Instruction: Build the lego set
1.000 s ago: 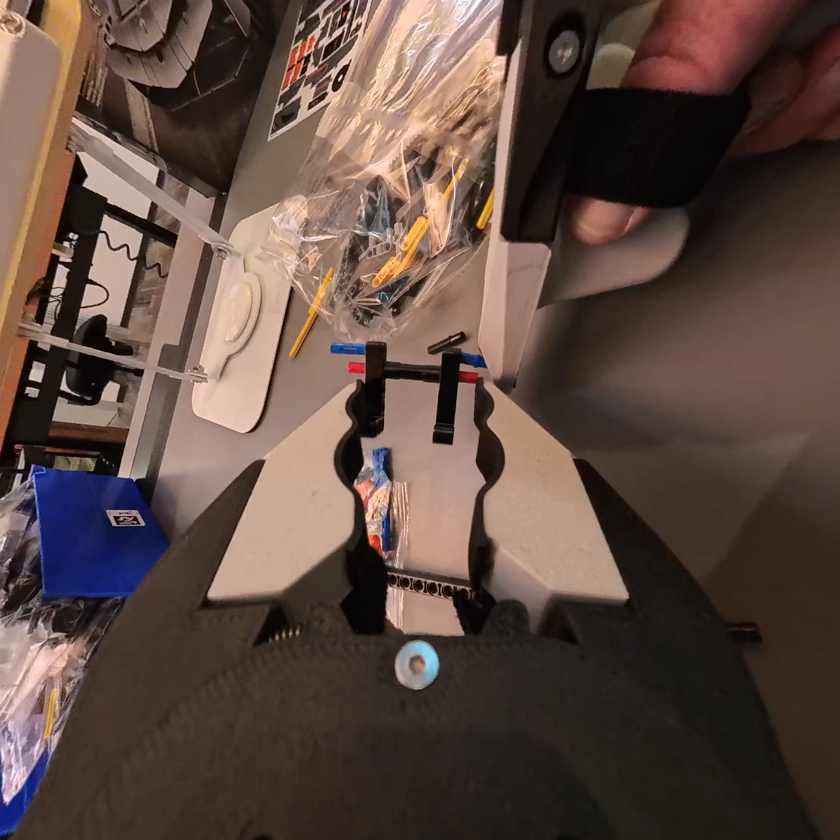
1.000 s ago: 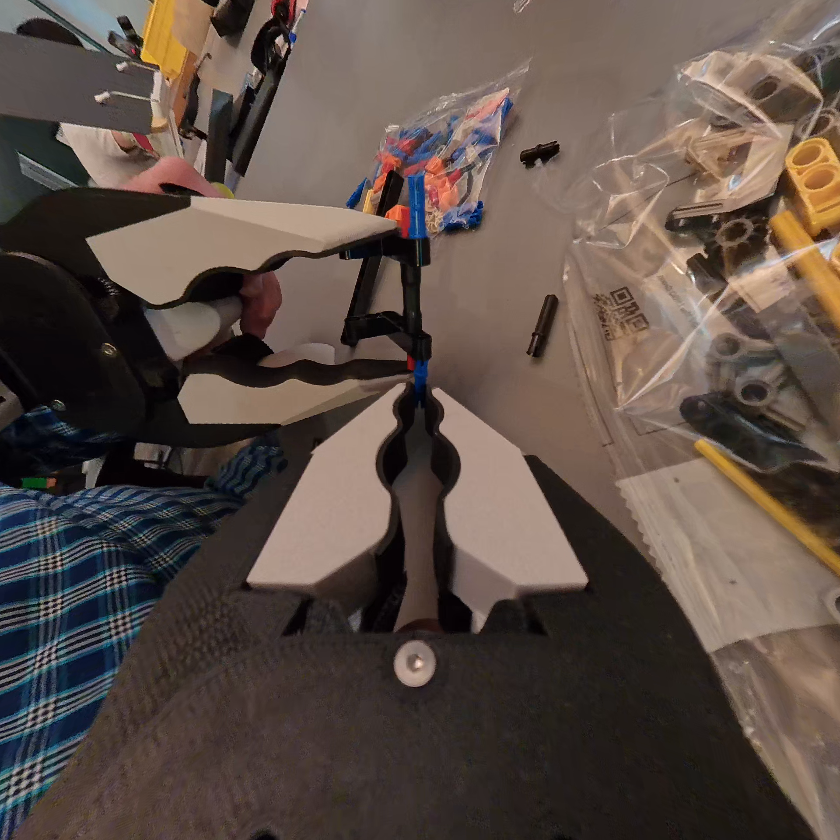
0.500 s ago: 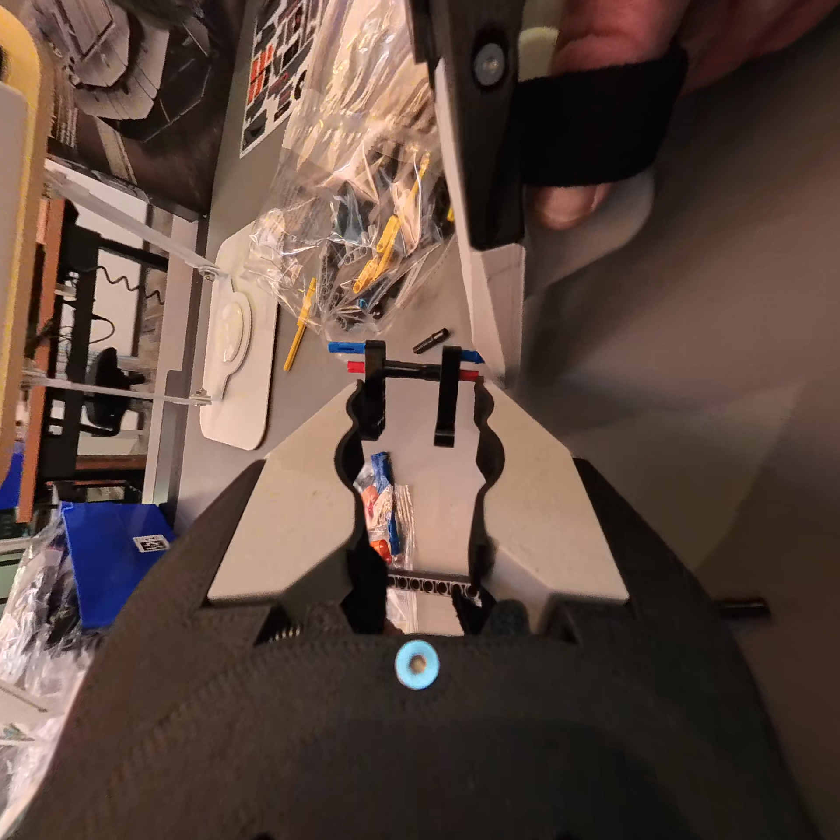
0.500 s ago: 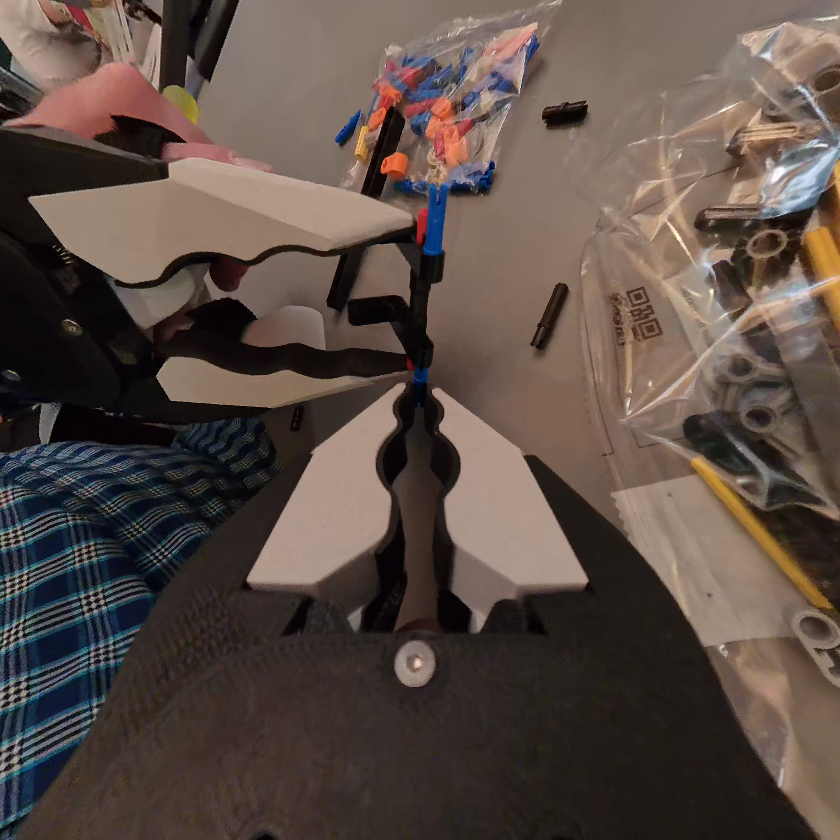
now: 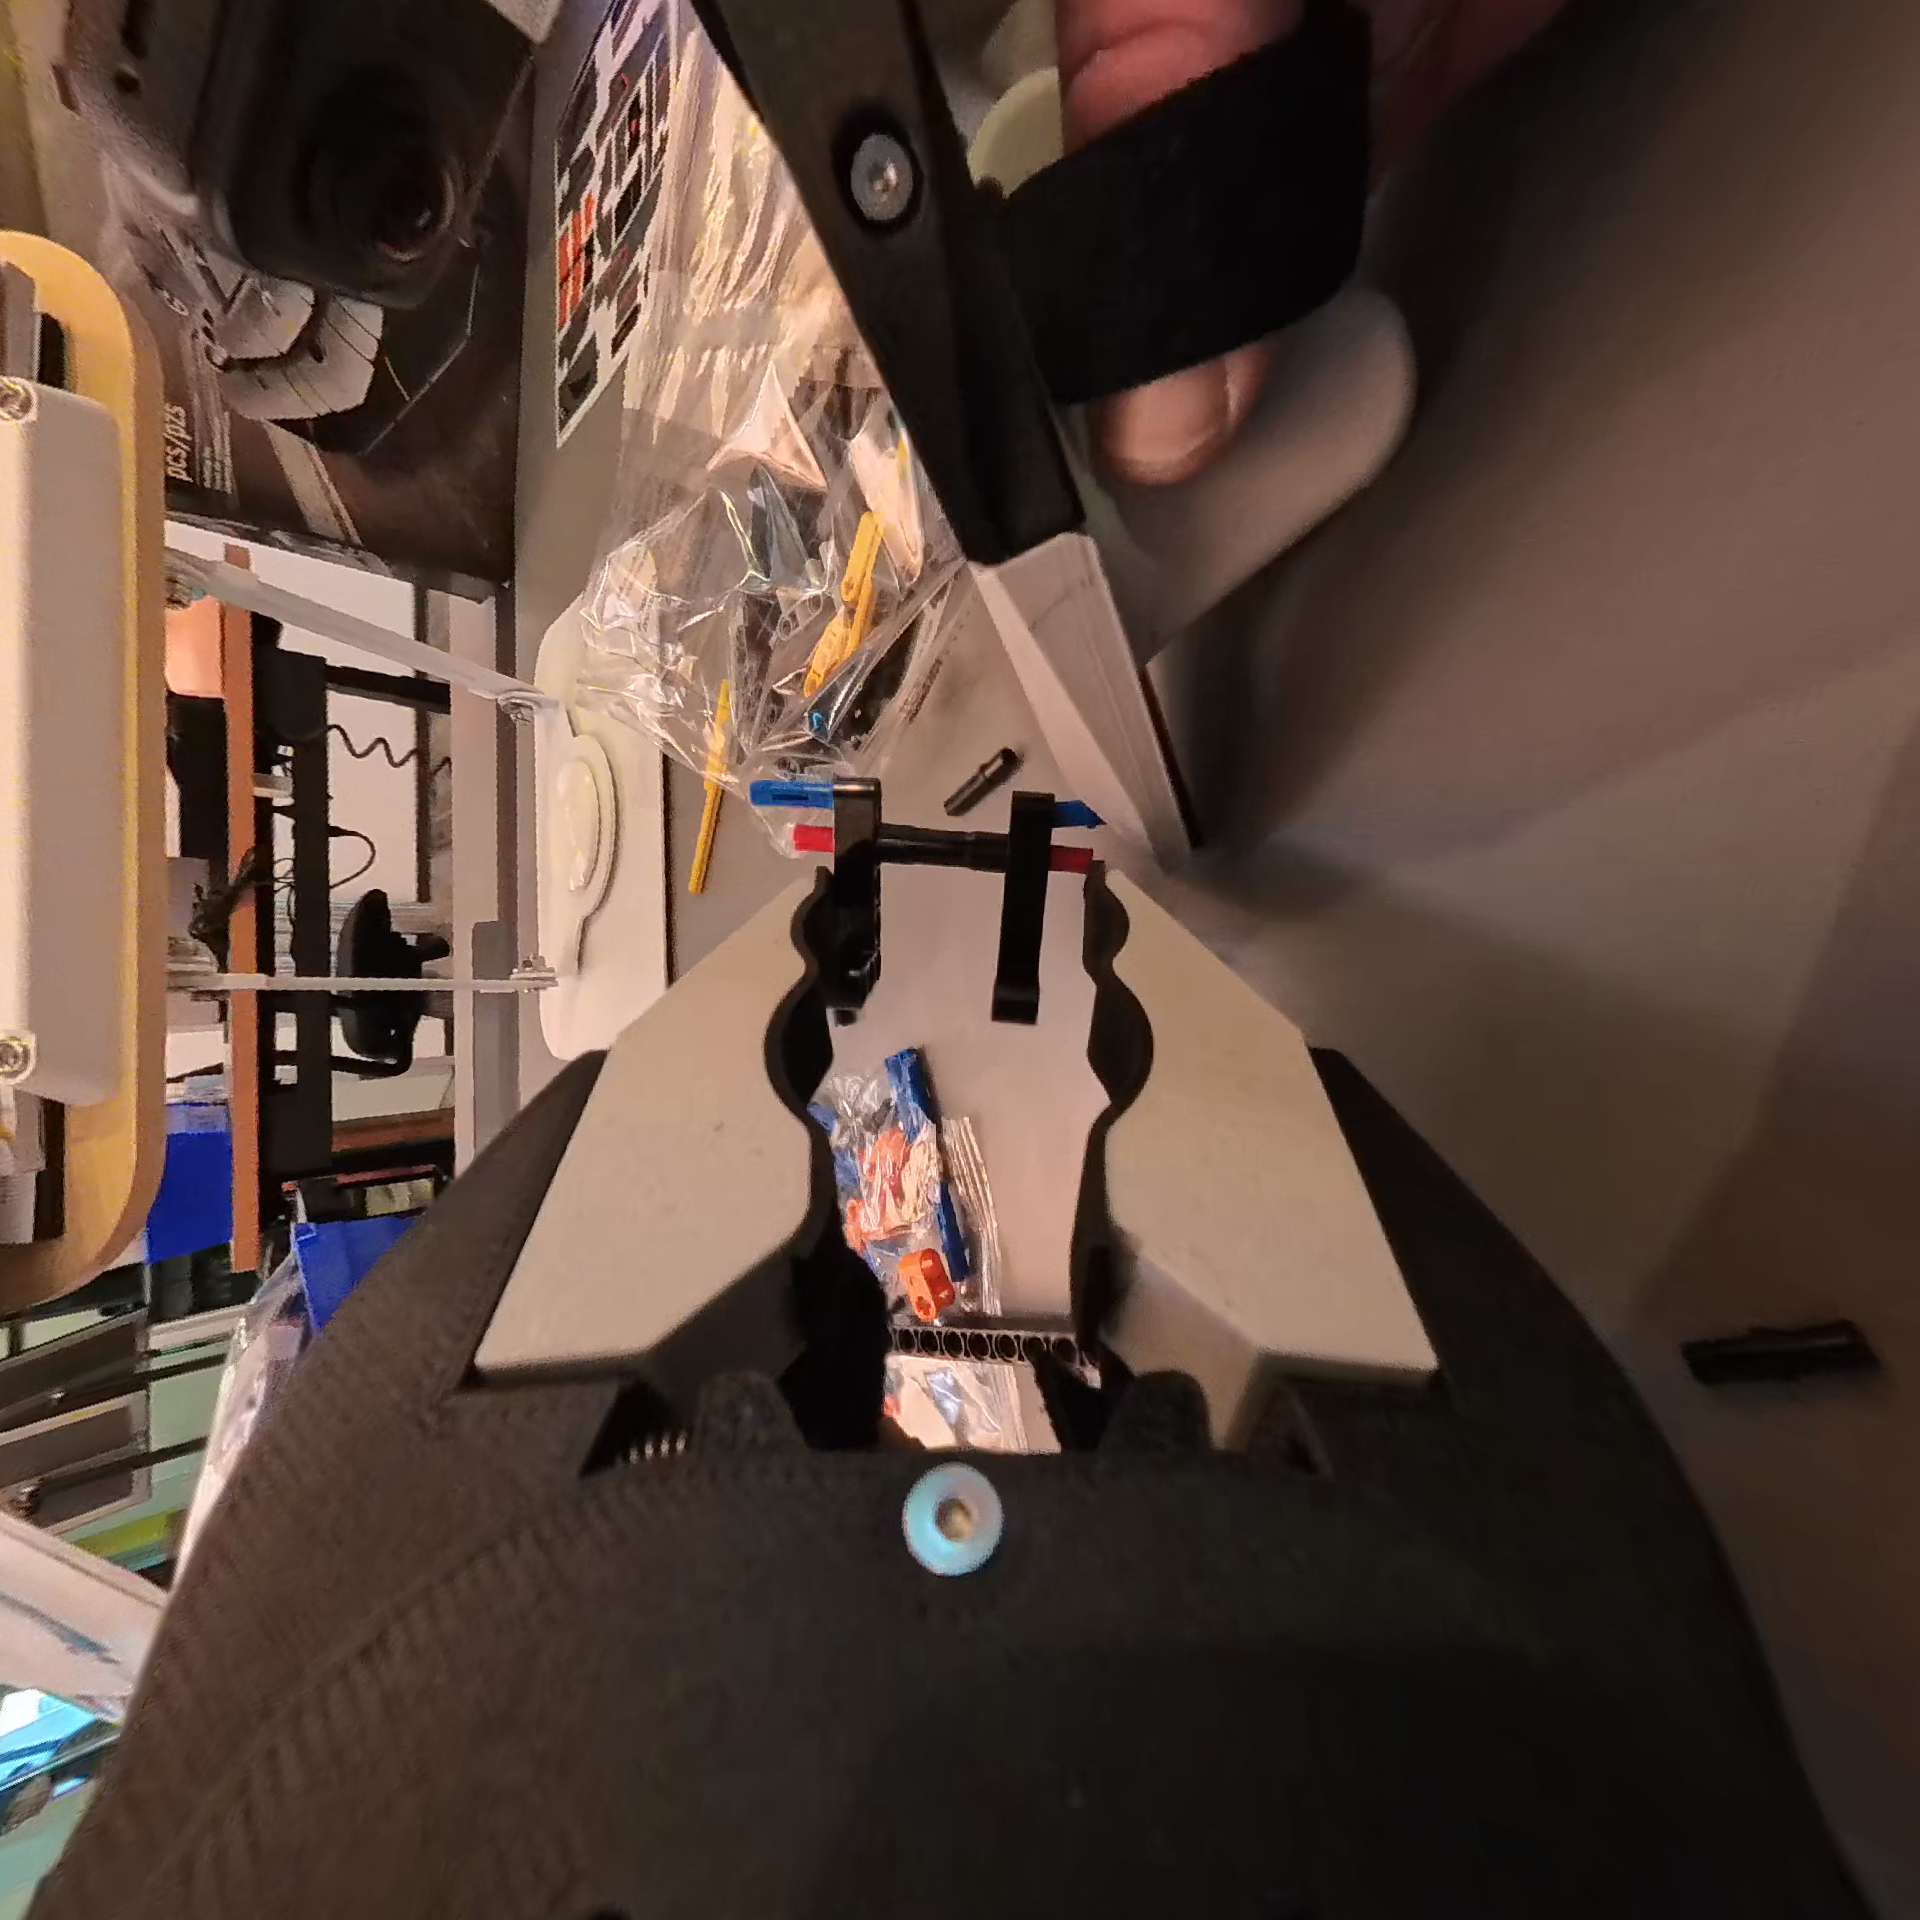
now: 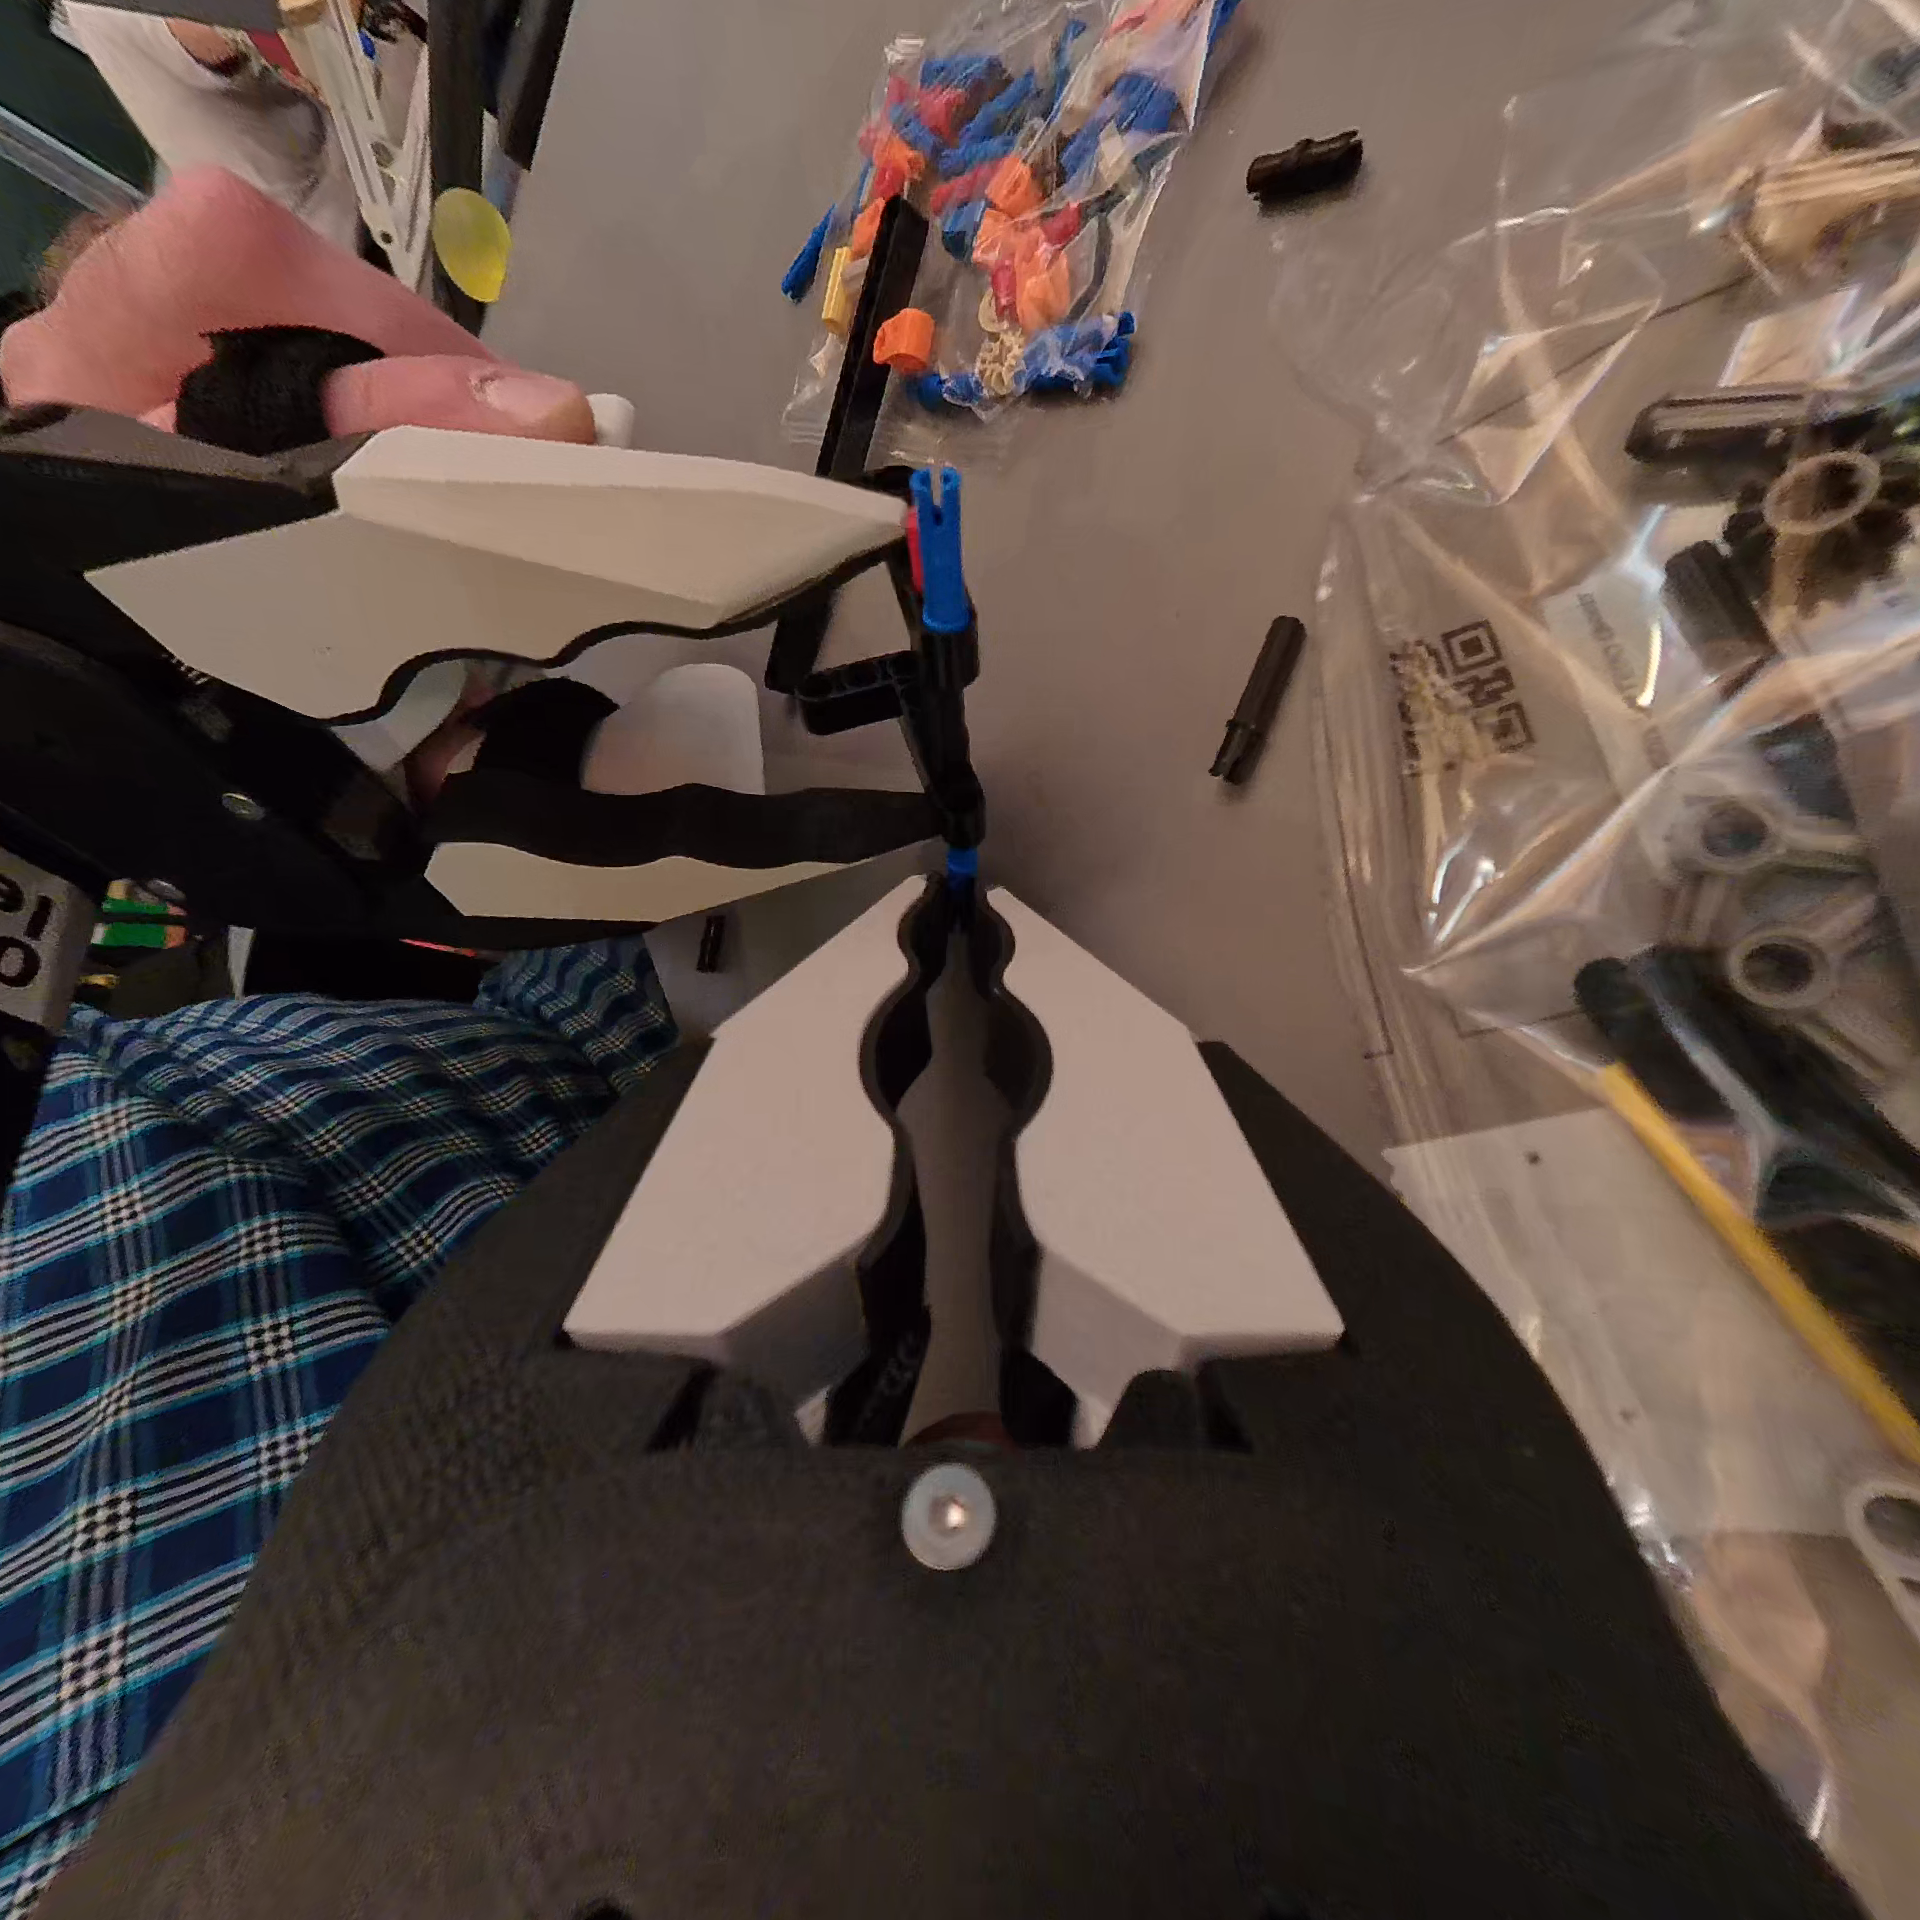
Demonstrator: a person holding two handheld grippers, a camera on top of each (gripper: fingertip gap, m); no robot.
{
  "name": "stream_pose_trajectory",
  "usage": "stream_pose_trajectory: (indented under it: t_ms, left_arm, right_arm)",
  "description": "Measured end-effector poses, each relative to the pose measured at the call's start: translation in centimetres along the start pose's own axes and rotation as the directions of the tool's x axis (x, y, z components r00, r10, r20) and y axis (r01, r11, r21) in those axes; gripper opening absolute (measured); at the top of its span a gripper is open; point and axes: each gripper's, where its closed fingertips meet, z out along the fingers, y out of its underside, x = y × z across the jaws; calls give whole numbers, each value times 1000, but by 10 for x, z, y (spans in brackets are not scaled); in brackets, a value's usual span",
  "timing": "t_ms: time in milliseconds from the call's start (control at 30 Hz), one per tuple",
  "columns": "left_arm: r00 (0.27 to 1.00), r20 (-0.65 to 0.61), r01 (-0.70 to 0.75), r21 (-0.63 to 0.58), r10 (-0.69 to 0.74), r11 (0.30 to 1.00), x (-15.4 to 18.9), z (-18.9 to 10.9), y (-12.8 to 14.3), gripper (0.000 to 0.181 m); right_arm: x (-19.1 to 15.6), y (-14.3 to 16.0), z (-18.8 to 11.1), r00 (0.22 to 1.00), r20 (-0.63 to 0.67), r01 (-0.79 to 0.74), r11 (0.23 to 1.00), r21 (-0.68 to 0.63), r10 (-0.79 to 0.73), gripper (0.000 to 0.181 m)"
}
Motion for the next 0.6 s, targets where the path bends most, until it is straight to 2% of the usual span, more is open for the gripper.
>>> stream_pose_trajectory:
  t_ms: [233,600]
  left_arm:
    - [1000,8,-19,14,19,1000,-2,0,0,45]
    - [999,14,32,4,-32,999,-2,-1,0,44]
  right_arm:
    - [0,-2,0,1000,12,0,1000,11,0,0]
    - [3,-4,0,996,-66,67,997,31,-65,0]
